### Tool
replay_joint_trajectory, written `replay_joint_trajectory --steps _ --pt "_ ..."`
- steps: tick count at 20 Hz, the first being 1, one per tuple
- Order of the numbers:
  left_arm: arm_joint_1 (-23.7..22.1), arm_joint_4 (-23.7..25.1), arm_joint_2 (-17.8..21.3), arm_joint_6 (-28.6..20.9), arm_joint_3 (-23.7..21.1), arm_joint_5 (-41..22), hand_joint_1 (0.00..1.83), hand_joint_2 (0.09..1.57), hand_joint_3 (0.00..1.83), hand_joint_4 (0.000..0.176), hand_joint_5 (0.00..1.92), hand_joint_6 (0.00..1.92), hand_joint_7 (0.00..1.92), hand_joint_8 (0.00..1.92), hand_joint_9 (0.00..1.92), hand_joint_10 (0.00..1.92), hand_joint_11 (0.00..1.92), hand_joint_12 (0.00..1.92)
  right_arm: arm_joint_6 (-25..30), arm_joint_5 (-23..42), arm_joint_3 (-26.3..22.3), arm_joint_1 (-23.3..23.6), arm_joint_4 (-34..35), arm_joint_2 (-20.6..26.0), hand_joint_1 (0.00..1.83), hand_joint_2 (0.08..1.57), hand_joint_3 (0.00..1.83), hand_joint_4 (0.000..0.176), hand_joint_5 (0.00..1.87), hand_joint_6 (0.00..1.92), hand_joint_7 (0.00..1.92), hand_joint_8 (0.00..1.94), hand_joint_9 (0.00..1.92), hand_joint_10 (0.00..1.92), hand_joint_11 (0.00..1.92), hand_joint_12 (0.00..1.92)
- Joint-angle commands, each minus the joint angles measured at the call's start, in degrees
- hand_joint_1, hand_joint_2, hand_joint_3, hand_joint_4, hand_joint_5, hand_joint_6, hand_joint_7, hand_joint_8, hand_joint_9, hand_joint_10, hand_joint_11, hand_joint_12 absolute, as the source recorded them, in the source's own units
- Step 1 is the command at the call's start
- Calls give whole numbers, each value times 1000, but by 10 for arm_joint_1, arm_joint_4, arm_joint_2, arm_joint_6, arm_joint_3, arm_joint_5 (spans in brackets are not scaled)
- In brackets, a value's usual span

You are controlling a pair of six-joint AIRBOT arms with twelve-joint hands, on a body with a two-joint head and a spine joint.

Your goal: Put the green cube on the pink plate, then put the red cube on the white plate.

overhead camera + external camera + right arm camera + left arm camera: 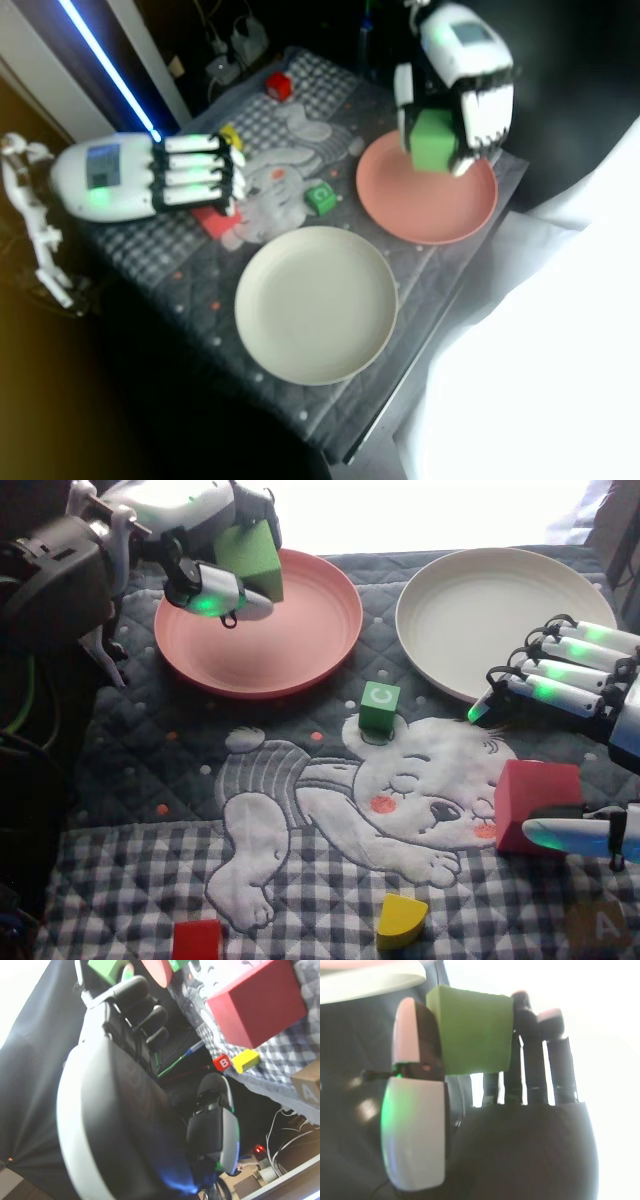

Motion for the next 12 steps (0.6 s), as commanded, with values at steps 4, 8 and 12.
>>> replay_joint_trajectory --steps 4,8,12 --pt "2 -15 -11 -2 18 -41 1191 1230 0 0 752 1371 757 1305 585 1205 352 1609 2 -67 1 5 14 0 375 1211 4 0 22 1020 171 1091 6 1292 0 1654" --pt "8 -41 -16 -2 25 -36 915 984 0 0 404 306 381 462 196 847 3 1665 2 -67 2 6 14 0 376 1197 0 0 45 969 206 1002 42 1176 0 1526" --pt "15 -60 -14 -2 21 -38 735 875 0 127 158 2 142 13 23 146 0 582 2 -67 2 6 14 2 388 1197 0 0 20 949 172 935 23 1101 0 1440"
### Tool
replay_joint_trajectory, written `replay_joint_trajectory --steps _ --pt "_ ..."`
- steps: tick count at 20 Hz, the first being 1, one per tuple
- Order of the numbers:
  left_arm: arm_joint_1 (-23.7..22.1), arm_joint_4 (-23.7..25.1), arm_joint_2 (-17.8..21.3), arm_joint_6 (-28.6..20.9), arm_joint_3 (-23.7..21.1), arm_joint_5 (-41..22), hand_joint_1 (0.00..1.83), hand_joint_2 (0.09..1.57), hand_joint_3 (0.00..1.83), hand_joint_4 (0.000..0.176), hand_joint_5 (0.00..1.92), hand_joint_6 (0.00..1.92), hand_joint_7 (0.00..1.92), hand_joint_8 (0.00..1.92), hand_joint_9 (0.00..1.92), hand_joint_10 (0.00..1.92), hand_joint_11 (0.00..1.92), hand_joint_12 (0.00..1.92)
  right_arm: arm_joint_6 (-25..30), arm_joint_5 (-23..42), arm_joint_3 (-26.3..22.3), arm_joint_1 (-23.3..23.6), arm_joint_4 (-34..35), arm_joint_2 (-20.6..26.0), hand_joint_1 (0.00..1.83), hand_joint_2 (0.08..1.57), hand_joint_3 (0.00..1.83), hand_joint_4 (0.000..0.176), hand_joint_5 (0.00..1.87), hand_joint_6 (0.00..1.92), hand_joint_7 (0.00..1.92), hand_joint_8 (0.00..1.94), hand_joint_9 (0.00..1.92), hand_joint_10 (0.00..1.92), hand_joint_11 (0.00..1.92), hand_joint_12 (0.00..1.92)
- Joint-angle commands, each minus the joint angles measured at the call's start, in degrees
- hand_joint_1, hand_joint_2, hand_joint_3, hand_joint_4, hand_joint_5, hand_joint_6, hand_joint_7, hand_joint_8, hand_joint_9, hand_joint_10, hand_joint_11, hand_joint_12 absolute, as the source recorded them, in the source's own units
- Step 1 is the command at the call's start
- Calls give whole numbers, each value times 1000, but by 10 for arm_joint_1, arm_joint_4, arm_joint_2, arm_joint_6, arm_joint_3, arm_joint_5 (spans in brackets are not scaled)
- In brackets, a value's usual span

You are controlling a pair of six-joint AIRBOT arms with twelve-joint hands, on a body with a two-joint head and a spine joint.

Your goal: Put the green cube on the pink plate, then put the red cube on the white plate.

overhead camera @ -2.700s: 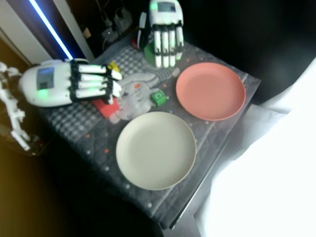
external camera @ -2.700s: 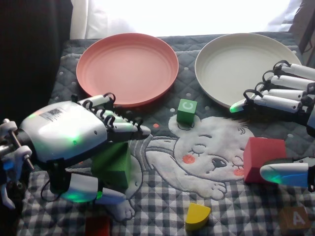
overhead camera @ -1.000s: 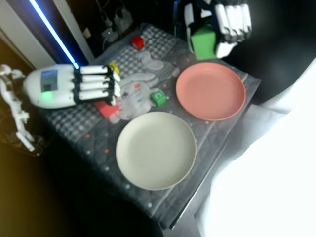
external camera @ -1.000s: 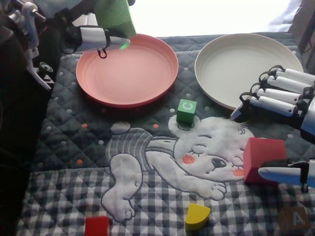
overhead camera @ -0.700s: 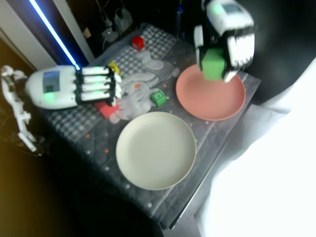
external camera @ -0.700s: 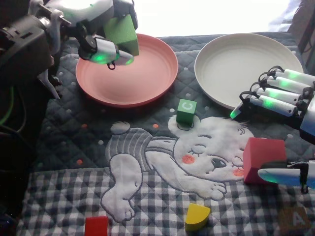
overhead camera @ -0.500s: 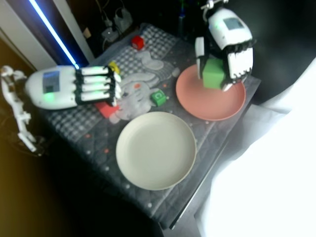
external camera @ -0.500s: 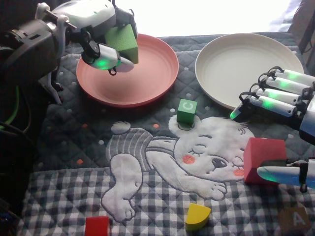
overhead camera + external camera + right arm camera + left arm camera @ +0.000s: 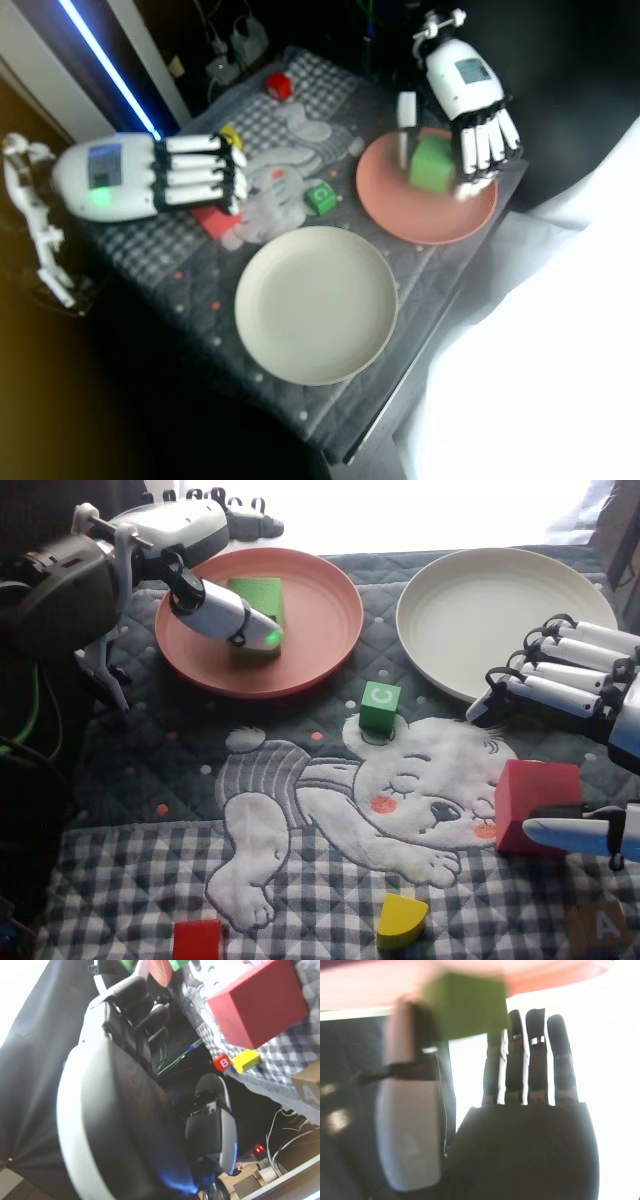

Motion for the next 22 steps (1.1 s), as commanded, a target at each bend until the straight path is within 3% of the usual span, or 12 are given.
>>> replay_joint_trajectory --steps 1,2,5,7,9,10,11,12,14,15,19,22 --pt "-2 -2 2 -2 -1 -67 710 874 0 123 113 7 87 9 12 54 0 316 2 -67 2 6 14 3 383 1197 0 0 19 928 170 877 22 1065 0 1434" --pt "0 -4 5 -2 -5 -73 696 855 0 133 37 9 33 8 0 1 0 12 2 -67 2 6 14 3 388 1162 0 0 30 827 187 665 29 915 0 1351" --pt "11 -11 30 -2 -39 -117 587 854 0 170 1 0 16 6 1 0 0 0 2 -67 2 6 14 6 328 1114 0 0 92 645 269 442 99 718 0 1242" --pt "22 -13 59 -2 -79 -171 380 877 4 132 0 0 171 17 162 54 0 940 2 -67 2 6 14 10 325 983 0 0 91 469 276 162 102 512 0 1129" --pt "39 -9 92 -2 -125 -232 374 881 4 145 0 0 164 12 138 45 0 980 2 -45 2 9 14 10 337 960 0 0 90 453 272 126 98 480 0 1070" --pt "45 -8 101 -2 -139 -250 451 961 7 150 0 0 132 4 84 27 0 888 2 -34 4 11 14 8 411 913 0 0 191 446 415 151 153 467 0 1050" --pt "58 -4 119 -2 -164 -285 404 922 0 131 0 0 213 38 204 121 0 1430 2 -22 10 12 14 1 435 922 0 0 228 433 469 164 166 562 0 1193" --pt "65 0 130 -2 -180 -306 353 926 1 125 0 0 236 25 133 325 0 1464 2 -14 10 12 14 -1 392 924 0 0 209 429 464 174 148 664 0 1253" --pt "75 6 146 -2 -204 -339 366 932 0 117 3 0 263 23 69 513 0 1498 2 -6 11 12 14 -3 382 934 0 0 205 442 459 192 128 748 0 1323" --pt "81 9 153 -2 -214 -355 409 937 0 136 1 0 238 10 13 565 0 1490 2 2 11 12 14 -5 426 958 0 0 199 490 496 238 156 796 0 1388" --pt "89 19 162 -2 -233 -385 442 984 0 165 0 0 222 11 0 477 0 1330 2 29 14 6 14 -9 541 1017 0 0 280 740 340 788 115 1115 0 1563" --pt "94 21 164 -2 -240 -398 438 982 0 159 0 0 242 13 2 473 0 1354 2 44 19 6 14 -17 498 1061 0 0 309 823 403 857 218 1123 0 1654"
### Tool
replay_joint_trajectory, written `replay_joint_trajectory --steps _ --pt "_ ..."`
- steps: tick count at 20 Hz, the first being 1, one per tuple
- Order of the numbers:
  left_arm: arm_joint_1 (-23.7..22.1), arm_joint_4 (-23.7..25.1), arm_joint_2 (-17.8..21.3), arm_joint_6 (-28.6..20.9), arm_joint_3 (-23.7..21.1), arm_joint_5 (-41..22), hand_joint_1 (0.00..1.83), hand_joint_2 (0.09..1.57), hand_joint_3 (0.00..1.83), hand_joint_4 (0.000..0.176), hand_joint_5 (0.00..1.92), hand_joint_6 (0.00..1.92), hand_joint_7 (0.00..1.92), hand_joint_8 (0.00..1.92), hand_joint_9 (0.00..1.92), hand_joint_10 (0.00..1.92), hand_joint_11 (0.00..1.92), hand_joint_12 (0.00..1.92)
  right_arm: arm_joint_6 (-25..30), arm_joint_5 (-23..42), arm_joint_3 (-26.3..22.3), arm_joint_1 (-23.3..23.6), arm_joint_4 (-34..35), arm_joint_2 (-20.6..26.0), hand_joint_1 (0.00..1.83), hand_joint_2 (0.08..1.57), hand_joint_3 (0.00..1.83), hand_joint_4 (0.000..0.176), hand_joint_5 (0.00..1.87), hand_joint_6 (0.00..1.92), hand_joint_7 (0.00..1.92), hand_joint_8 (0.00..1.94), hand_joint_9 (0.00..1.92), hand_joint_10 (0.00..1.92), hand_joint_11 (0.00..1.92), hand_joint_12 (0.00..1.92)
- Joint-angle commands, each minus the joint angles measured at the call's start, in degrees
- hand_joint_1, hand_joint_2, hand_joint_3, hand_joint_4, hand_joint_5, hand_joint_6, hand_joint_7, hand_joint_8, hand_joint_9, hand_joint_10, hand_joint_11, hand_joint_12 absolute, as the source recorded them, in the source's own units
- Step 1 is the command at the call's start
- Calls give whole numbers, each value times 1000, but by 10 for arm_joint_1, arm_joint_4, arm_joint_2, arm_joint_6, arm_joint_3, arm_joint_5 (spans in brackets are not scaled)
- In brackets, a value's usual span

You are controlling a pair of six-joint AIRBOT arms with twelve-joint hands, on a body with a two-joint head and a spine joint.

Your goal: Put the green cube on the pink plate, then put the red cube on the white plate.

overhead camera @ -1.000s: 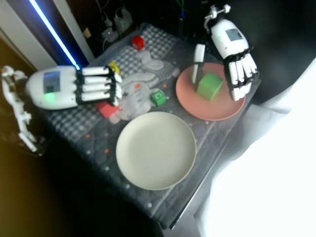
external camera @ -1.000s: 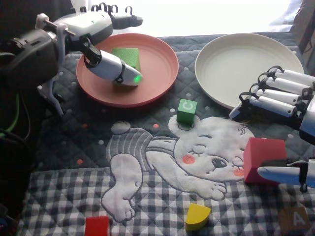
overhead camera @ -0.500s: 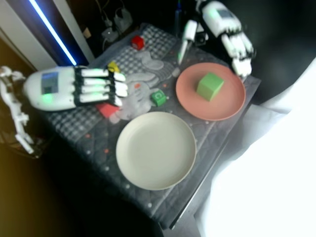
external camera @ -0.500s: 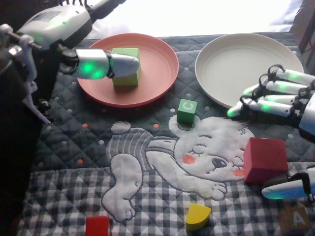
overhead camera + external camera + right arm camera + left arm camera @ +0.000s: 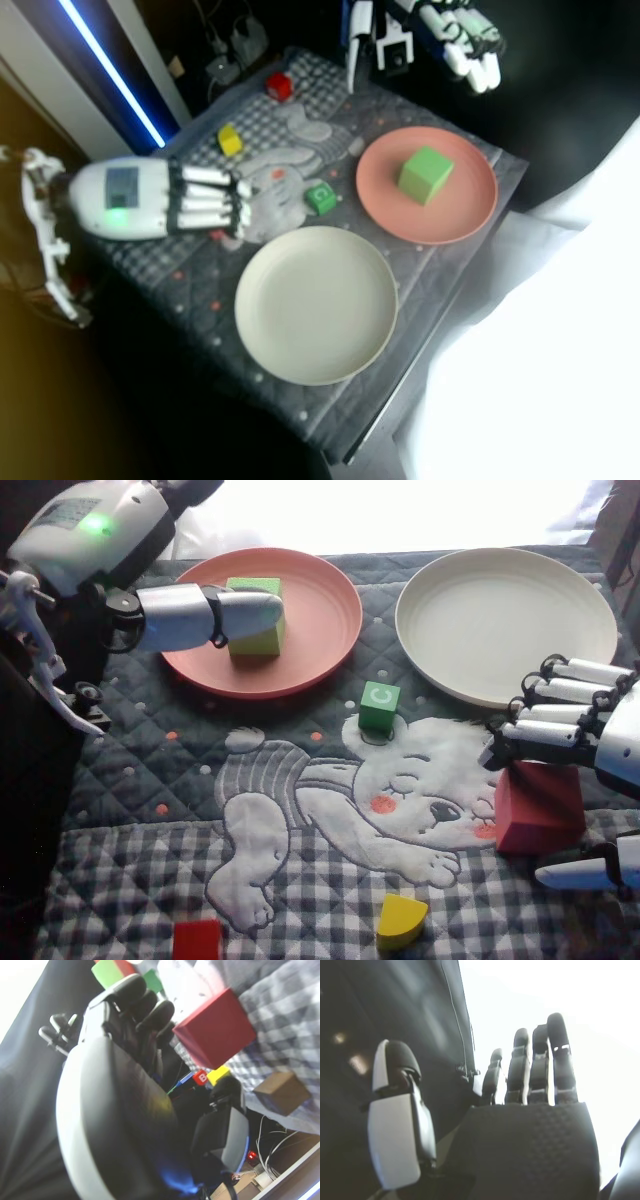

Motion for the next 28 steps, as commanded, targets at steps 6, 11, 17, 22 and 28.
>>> replay_joint_trajectory --steps 6,11,17,22,28 --pt "1 6 7 -2 -7 -94 494 1004 3 152 22 5 244 7 16 456 0 1322 2 -35 9 3 13 -15 925 1166 0 0 465 910 583 998 516 1340 327 1898" --pt "9 -3 9 -2 -8 -101 505 1051 9 134 50 6 253 7 38 447 0 1257 2 -42 5 15 13 -14 1340 1238 8 0 688 1235 761 1422 693 1673 751 1919" --pt "12 -11 10 -2 -5 -101 523 1071 3 135 74 3 238 1 0 577 0 1443 2 -103 -5 38 13 2 1313 1232 13 0 785 1126 759 1505 624 1740 662 1921" --pt "13 -12 10 -2 -6 -110 448 1078 3 127 60 2 251 6 22 556 0 1400 -16 -139 4 88 13 11 1192 1214 0 0 805 1175 817 1427 644 1562 441 1921" --pt "10 -1 13 -2 -13 -132 453 1101 0 137 89 0 251 2 122 390 0 1395 -16 -66 89 155 13 -41 1177 1219 0 0 846 1149 757 1474 608 1536 386 1918"
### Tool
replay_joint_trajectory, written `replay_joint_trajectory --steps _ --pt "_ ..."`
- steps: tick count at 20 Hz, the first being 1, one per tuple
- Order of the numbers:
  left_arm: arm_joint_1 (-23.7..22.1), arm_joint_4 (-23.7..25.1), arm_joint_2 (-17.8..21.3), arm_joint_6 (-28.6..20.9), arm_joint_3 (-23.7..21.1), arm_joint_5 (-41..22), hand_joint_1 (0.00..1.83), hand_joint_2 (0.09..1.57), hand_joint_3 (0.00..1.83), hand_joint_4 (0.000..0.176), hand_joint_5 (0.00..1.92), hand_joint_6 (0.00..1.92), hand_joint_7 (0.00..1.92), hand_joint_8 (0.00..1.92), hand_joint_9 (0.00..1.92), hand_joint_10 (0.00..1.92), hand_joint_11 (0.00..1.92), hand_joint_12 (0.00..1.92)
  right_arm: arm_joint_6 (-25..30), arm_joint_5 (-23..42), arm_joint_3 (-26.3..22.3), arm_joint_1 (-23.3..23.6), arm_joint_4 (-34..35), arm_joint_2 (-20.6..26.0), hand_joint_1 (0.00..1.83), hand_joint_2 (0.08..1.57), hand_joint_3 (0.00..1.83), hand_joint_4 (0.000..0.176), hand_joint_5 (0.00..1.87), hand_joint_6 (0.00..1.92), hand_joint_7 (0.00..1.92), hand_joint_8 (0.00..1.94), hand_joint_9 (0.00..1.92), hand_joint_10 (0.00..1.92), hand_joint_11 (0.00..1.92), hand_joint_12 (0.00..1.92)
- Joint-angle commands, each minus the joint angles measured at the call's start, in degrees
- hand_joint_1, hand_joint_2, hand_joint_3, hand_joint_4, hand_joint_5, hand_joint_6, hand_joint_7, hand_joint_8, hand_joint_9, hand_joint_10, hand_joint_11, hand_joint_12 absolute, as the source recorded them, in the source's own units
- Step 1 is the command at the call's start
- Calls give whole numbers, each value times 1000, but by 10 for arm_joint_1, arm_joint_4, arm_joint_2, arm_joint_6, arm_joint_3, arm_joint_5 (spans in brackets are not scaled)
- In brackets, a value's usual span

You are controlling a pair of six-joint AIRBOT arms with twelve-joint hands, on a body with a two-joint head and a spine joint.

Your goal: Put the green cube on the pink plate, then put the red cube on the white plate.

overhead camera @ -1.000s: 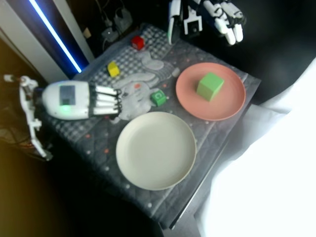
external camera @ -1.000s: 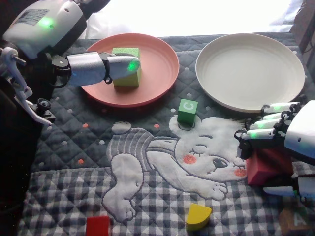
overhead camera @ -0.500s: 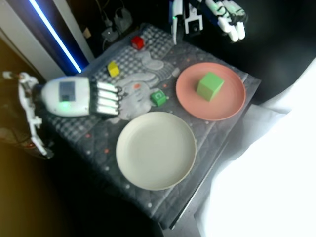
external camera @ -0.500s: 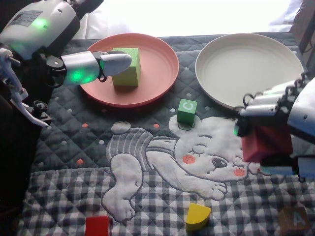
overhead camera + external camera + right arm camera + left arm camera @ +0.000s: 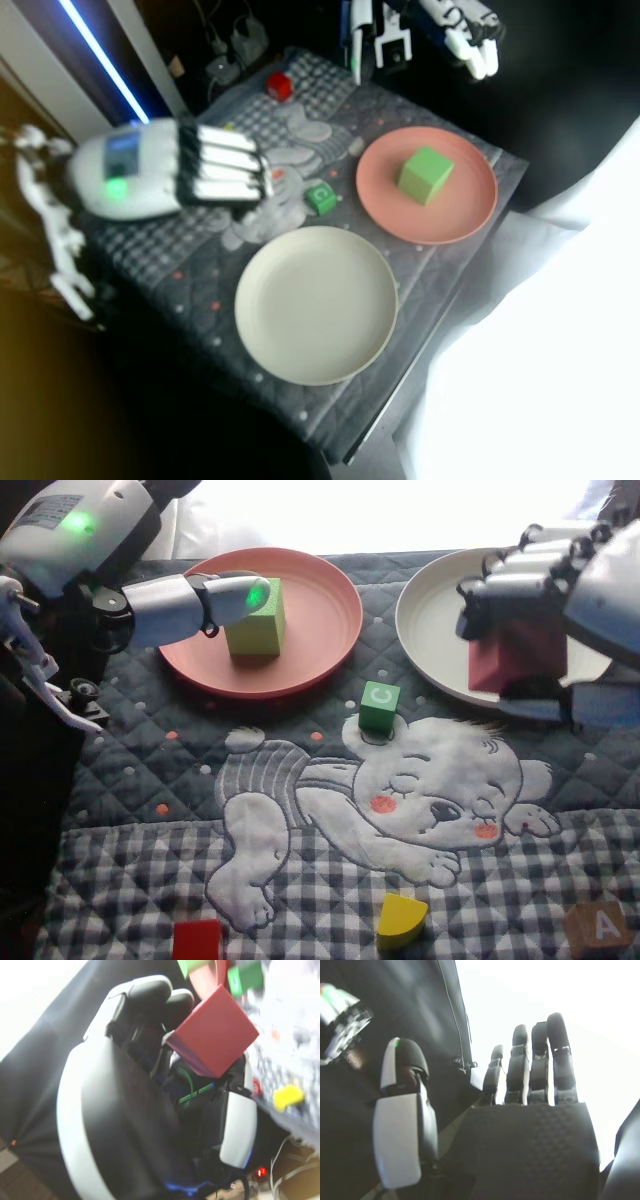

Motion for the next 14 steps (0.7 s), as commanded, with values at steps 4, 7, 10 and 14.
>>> replay_joint_trajectory --steps 4,7,10,14 --pt "-10 19 5 -1 -6 -94 497 1054 0 84 105 0 302 3 122 504 0 1548 0 -23 51 33 17 -27 1184 1205 1 0 859 1119 790 1430 642 1467 426 1866" --pt "-6 27 5 -1 -11 -113 486 1047 0 87 101 0 294 1 61 592 0 1412 0 34 95 61 17 -58 1186 1219 1 0 835 1139 764 1495 626 1572 410 1921" --pt "-6 36 9 -1 -16 -128 492 1026 0 89 105 3 296 4 55 698 0 1541 0 71 126 71 17 -81 1222 1217 0 0 810 1138 799 1451 686 1554 500 1883" --pt "-4 42 12 -1 -22 -137 505 1028 0 91 137 0 283 1 125 505 0 1567 0 121 163 82 17 -112 1214 1218 0 0 924 1114 655 1491 453 1506 195 1912"
